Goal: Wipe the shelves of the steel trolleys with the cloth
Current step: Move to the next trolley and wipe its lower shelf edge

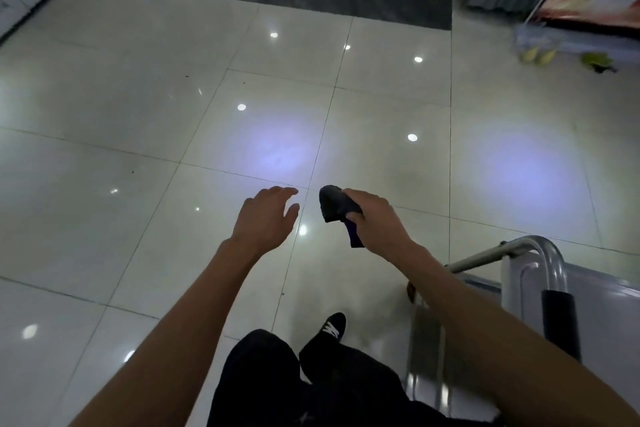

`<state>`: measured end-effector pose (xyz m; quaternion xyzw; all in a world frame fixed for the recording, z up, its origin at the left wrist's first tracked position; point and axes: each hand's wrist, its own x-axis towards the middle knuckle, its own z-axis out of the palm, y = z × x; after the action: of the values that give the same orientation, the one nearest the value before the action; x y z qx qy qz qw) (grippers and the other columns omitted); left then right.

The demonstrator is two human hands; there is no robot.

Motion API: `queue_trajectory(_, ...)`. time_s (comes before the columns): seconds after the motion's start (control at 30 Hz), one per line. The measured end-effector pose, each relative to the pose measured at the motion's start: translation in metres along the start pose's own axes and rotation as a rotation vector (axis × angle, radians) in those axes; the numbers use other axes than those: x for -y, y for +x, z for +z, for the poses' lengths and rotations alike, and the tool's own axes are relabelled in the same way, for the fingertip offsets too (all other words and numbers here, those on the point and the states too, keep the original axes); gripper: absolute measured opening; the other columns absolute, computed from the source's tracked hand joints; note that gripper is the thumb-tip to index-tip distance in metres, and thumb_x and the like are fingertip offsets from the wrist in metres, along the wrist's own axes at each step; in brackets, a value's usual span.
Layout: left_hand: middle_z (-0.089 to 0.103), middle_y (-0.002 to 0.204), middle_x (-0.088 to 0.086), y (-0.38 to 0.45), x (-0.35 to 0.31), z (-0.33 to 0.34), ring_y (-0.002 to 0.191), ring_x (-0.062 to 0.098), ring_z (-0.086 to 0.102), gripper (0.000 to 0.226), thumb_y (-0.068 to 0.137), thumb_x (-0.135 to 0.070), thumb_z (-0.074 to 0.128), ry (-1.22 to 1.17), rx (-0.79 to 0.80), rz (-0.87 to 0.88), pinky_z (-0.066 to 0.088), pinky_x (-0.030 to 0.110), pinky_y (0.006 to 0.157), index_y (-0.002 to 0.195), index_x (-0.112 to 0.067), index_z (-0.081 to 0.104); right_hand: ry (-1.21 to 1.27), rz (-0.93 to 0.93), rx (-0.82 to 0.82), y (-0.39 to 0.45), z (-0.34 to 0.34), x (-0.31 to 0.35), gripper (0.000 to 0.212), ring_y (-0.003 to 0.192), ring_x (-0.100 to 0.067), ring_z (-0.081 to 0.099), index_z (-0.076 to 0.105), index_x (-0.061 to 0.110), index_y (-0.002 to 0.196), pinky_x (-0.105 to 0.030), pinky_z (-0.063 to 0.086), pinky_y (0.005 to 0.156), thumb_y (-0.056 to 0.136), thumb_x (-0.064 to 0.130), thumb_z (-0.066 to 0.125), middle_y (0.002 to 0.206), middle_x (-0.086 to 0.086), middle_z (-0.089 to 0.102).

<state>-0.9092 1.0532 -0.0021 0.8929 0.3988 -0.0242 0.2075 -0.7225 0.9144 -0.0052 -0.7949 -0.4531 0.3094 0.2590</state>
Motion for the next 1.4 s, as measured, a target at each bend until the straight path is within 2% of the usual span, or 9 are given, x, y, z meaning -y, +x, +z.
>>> queue_trajectory(0.2, 0.055, 0.144, -0.002, 0.110, -0.037, -0.018, 0.130, 0.022, 0.050, 0.042, 0.104, -0.038, 0.045, 0.034, 0.025, 0.110, 0.039, 0.041, 0.103, 0.144, -0.025, 0.050, -0.024, 0.074, -0.087, 0.076, -0.056, -0.021, 0.020, 0.078, -0.022, 0.062, 0.059, 0.017, 0.100, -0.040, 0.052, 0.074, 0.088, 0.003, 0.050, 0.081, -0.005, 0.070)
queue_trajectory(0.37, 0.055, 0.145, -0.001, 0.209, -0.062, -0.019, 0.131, 0.022, 0.050, 0.042, 0.104, -0.038, 0.044, 0.031, 0.085, 0.206, 0.038, 0.040, 0.104, 0.144, -0.026, 0.050, -0.036, 0.128, -0.180, 0.143, -0.100, -0.049, 0.033, 0.092, -0.020, 0.058, 0.062, 0.020, 0.120, -0.035, 0.048, 0.079, 0.091, 0.006, 0.055, 0.104, 0.001, 0.067)
queue_trajectory(0.47, 0.055, 0.144, -0.001, 0.269, -0.076, -0.022, 0.131, 0.023, 0.050, 0.042, 0.104, -0.038, 0.044, 0.016, 0.108, 0.280, 0.040, 0.041, 0.104, 0.144, -0.025, 0.050, -0.011, 0.195, -0.251, 0.174, -0.124, -0.065, 0.035, 0.091, -0.020, 0.058, 0.061, 0.022, 0.121, -0.031, 0.043, 0.074, 0.091, 0.006, 0.055, 0.103, 0.003, 0.065)
queue_trajectory(0.63, 0.054, 0.145, 0.000, 0.356, -0.121, -0.029, 0.132, 0.024, 0.049, 0.042, 0.104, -0.037, 0.044, 0.041, 0.200, 0.419, 0.039, 0.041, 0.105, 0.144, -0.025, 0.049, 0.055, 0.331, -0.354, 0.201, -0.167, -0.091, 0.037, 0.095, -0.019, 0.060, 0.062, 0.027, 0.121, -0.035, 0.050, 0.083, 0.090, 0.007, 0.055, 0.105, 0.006, 0.067)
queue_trajectory(0.9, 0.054, 0.145, -0.002, 0.450, -0.245, 0.011, 0.131, 0.022, 0.048, 0.042, 0.104, -0.038, 0.044, 0.102, 0.347, 0.687, 0.037, 0.040, 0.107, 0.144, -0.027, 0.050, 0.145, 0.543, -0.564, 0.204, -0.233, -0.170, 0.044, 0.107, -0.022, 0.059, 0.058, 0.021, 0.134, -0.039, 0.049, 0.095, 0.093, 0.006, 0.054, 0.120, 0.000, 0.066)
queue_trajectory(1.03, 0.054, 0.145, -0.001, 0.488, -0.329, 0.040, 0.130, 0.022, 0.050, 0.042, 0.104, -0.038, 0.045, 0.148, 0.393, 0.790, 0.037, 0.039, 0.105, 0.144, -0.027, 0.050, 0.197, 0.601, -0.646, 0.196, -0.276, -0.226, 0.040, 0.100, -0.022, 0.059, 0.061, 0.020, 0.125, -0.039, 0.051, 0.088, 0.090, 0.004, 0.053, 0.109, 0.002, 0.067)
queue_trajectory(1.17, 0.055, 0.144, -0.001, 0.517, -0.415, 0.059, 0.130, 0.022, 0.051, 0.042, 0.103, -0.039, 0.046, 0.209, 0.417, 0.881, 0.039, 0.040, 0.104, 0.143, -0.028, 0.051, 0.251, 0.690, -0.709, 0.183, -0.325, -0.281, 0.040, 0.103, -0.020, 0.057, 0.059, 0.019, 0.130, -0.031, 0.045, 0.085, 0.093, 0.006, 0.053, 0.114, 0.003, 0.065)
queue_trajectory(1.27, 0.055, 0.143, -0.002, 0.531, -0.474, 0.072, 0.130, 0.021, 0.051, 0.041, 0.103, -0.039, 0.047, 0.212, 0.417, 0.938, 0.038, 0.040, 0.104, 0.142, -0.028, 0.052, 0.268, 0.716, -0.759, 0.171, -0.362, -0.314, 0.036, 0.092, -0.018, 0.057, 0.062, 0.021, 0.121, -0.026, 0.039, 0.073, 0.090, 0.004, 0.053, 0.104, 0.005, 0.065)
queue_trajectory(1.4, 0.055, 0.144, -0.003, 0.538, -0.544, 0.094, 0.130, 0.020, 0.050, 0.042, 0.103, -0.039, 0.047, 0.221, 0.467, 1.018, 0.038, 0.038, 0.105, 0.143, -0.026, 0.052, 0.301, 0.785, -0.824, 0.150, -0.402, -0.348, 0.025, 0.078, -0.019, 0.061, 0.061, 0.020, 0.101, -0.024, 0.045, 0.065, 0.086, 0.002, 0.052, 0.088, 0.003, 0.068)
